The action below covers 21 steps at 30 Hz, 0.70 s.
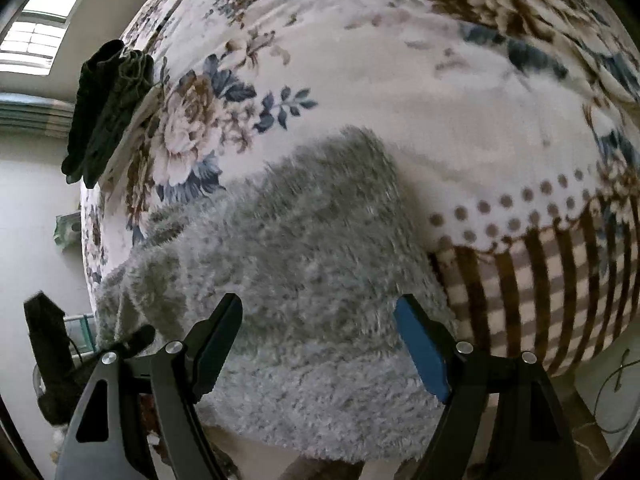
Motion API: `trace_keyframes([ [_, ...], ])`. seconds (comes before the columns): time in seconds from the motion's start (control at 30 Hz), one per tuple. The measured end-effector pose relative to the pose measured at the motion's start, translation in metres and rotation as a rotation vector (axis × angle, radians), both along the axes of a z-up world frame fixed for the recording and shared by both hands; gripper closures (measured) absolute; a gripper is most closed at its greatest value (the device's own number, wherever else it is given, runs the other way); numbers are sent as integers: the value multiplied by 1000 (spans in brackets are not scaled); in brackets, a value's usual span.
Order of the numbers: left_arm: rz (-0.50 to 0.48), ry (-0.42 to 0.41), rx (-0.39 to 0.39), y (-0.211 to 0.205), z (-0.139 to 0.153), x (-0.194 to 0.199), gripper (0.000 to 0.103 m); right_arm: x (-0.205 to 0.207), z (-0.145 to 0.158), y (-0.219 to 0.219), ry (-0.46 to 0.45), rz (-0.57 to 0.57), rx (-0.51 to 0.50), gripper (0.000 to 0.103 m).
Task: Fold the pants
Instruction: 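Pinch the pants fabric with the left gripper and lift it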
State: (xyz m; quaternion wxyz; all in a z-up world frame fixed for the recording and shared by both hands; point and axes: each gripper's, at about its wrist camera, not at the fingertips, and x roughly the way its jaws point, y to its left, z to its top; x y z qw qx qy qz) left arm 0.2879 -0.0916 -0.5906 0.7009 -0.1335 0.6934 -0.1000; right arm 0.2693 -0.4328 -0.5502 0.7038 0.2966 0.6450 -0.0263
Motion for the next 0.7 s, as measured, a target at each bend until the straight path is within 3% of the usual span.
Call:
trace_keyframes([
  [0.1, -34, 22, -16, -20, -26, 25, 46, 11, -5, 1, 13, 8, -27, 22],
  [0.13, -48, 11, -26, -26, -31, 30, 51, 15, -8, 2, 17, 11, -35, 22],
  [0.17, -50, -7, -34, -27, -30, 31, 85, 20, -11, 2, 22, 14, -50, 22],
  [0.2, -60, -22, -37, -30, -31, 33, 92, 20, -11, 2, 22, 14, -50, 21],
  [0.33, -16, -83, 33, -20, -28, 43, 99, 33, -27, -1, 61, 20, -87, 21],
  [0.43, 39, -39, 21, -3, -42, 48, 98, 35, -32, -1, 75, 25, -87, 21],
  [0.53, 43, -21, 18, -1, -41, 40, 91, 34, -30, 4, 88, 30, -103, 21],
  [0.57, 41, -27, 30, -1, -35, 35, 83, 34, -28, 7, 94, 37, -118, 22],
  [0.63, 32, -52, 56, -2, -24, 26, 63, 35, -23, 20, 143, 89, -243, 22],
  [0.7, 44, -73, 75, 6, -10, 9, 9, 36, -20, 38, 176, 150, -327, 20],
])
